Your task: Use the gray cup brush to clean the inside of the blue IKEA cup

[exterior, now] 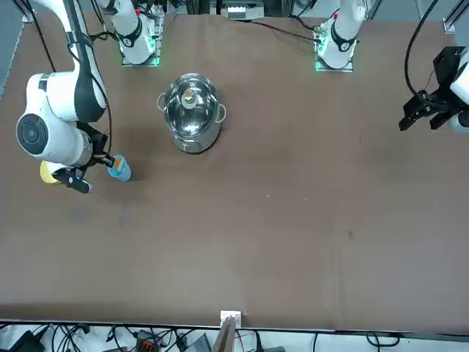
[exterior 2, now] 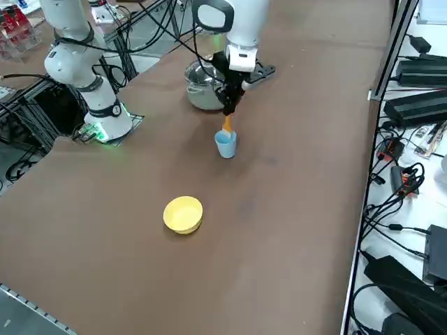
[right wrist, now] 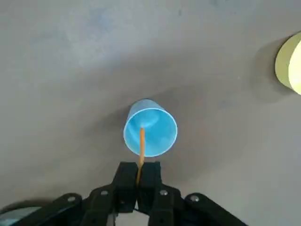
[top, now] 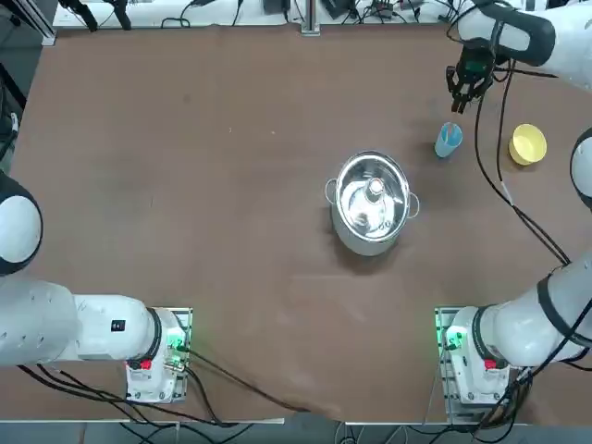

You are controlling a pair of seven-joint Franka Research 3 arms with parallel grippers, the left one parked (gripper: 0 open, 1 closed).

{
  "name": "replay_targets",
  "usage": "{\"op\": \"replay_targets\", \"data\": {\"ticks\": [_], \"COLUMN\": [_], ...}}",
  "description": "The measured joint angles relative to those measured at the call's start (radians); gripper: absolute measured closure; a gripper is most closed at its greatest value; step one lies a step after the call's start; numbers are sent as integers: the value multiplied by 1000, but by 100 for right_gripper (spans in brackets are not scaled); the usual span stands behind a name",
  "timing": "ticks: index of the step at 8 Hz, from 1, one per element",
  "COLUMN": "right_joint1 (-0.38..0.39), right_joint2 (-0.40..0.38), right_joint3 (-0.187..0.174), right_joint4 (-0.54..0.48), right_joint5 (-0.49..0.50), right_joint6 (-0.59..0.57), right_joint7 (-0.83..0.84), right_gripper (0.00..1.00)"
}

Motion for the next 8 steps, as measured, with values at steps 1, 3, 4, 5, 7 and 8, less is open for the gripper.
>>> {"op": "replay_targets", "data": {"ticks": [1,3,4,5,7,8], "right_joint1": [-1,-1,0,2,9,14], "right_joint2": [5,30,47,61,68,68], "right_joint3": [-2,-3,-3,-2,0,0], "right_joint4": [-9,-13,-13,-10,8,20], "right_joint5": [-20,-92,-122,-133,-135,-135], "right_joint6": [2,5,14,24,26,27], "right_joint7": [0,0,0,0,1,7], "right_gripper": [95,95,95,95,95,95]}}
